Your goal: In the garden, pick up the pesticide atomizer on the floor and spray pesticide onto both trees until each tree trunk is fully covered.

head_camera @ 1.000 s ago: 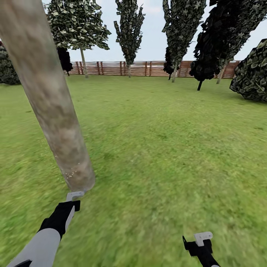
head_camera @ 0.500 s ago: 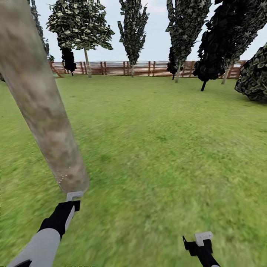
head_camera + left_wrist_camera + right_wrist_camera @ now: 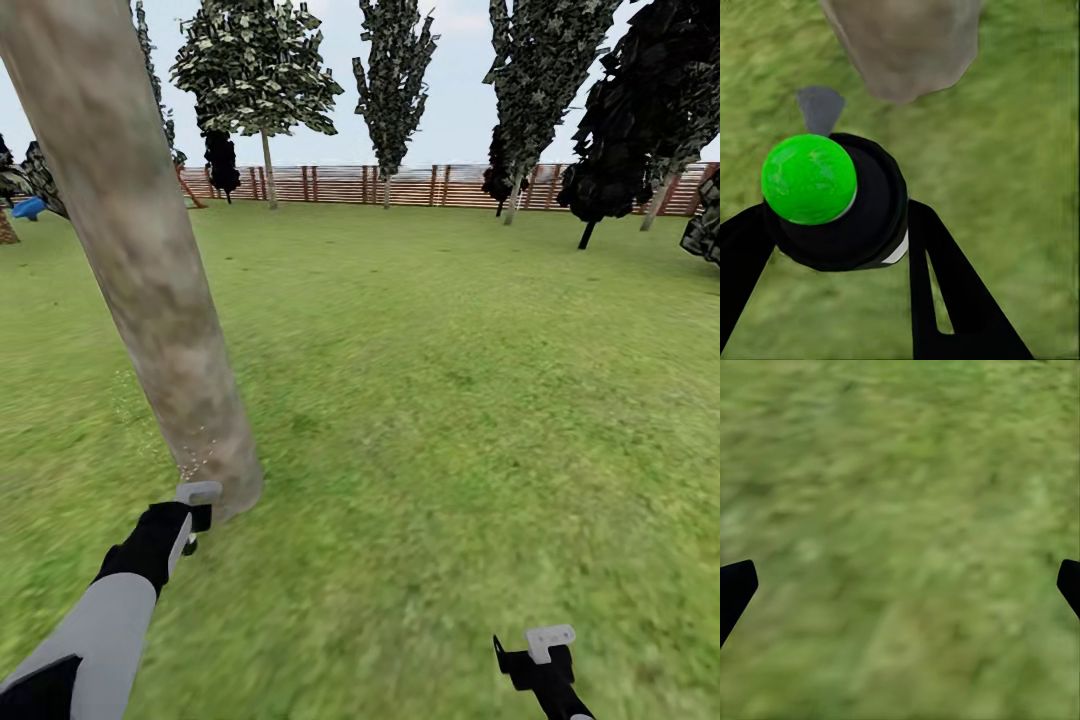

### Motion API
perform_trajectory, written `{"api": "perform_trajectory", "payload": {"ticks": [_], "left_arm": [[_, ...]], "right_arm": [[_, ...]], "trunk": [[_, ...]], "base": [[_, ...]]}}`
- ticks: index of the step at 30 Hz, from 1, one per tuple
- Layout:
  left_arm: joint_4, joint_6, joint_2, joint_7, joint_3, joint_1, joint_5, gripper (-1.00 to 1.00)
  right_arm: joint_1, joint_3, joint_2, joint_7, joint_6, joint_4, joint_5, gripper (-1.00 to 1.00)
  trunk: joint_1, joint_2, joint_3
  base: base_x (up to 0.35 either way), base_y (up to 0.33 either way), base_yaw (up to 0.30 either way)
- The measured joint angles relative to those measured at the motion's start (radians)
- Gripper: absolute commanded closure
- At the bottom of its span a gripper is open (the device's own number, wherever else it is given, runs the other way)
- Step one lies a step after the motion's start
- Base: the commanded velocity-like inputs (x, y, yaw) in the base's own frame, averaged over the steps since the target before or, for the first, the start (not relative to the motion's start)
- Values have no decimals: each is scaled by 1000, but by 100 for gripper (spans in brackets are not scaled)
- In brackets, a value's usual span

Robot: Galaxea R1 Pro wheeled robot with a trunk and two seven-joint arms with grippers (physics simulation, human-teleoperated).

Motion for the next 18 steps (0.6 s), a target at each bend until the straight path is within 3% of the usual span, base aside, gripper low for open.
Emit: {"api": "perform_trajectory", "payload": {"ticks": [1, 3, 4, 7, 10, 12, 15, 16, 17, 18], "left_arm": [[-2, 5, 11, -19, 0, -3, -3, 100], [-5, 13, 82, -54, 1, -6, -9, 100], [-5, 14, 93, -58, 0, -7, -2, 100], [-5, 14, 92, -59, -2, -7, 2, 100], [-1, 21, 82, -61, -58, -37, 1, 100], [-1, 49, 93, -61, -75, -60, -5, 100], [-3, 72, 137, -62, -82, -64, -6, 100], [-3, 73, 138, -62, -89, -61, 0, 100], [-4, 76, 105, -60, -158, -68, -13, 100], [-9, 96, 24, -62, -179, -99, 17, 100]], "right_arm": [[0, 0, -1, 0, 0, 0, -1, -100], [0, 0, -2, 0, 0, 0, 0, -100], [0, 0, -2, 0, 0, 0, -1, -100], [0, 0, -2, 0, 0, 0, -1, -100], [0, 0, -2, 0, 0, 0, -1, -100], [0, -1, -2, 0, 0, 0, -1, -100], [0, 0, -2, 0, 0, 0, -1, -100], [0, 0, 0, 0, 0, 0, -1, -100], [0, 1, 3, 1, 0, 1, 0, -100], [0, 0, 2, 1, 0, 0, -1, -100]], "trunk": [[0, 0, 0], [0, 0, 0], [0, 0, 0], [0, 0, 0], [0, 0, 0], [0, 0, 0], [0, 0, 0], [0, 0, 0], [0, 0, 0], [0, 0, 0]], "base": [[0, 0, 1], [0, 0, 0], [0, 0, 0], [0, 0, 0], [0, 0, 0], [0, 0, 0], [0, 0, 0], [0, 0, 0], [0, 0, 0], [0, 0, 0]]}}
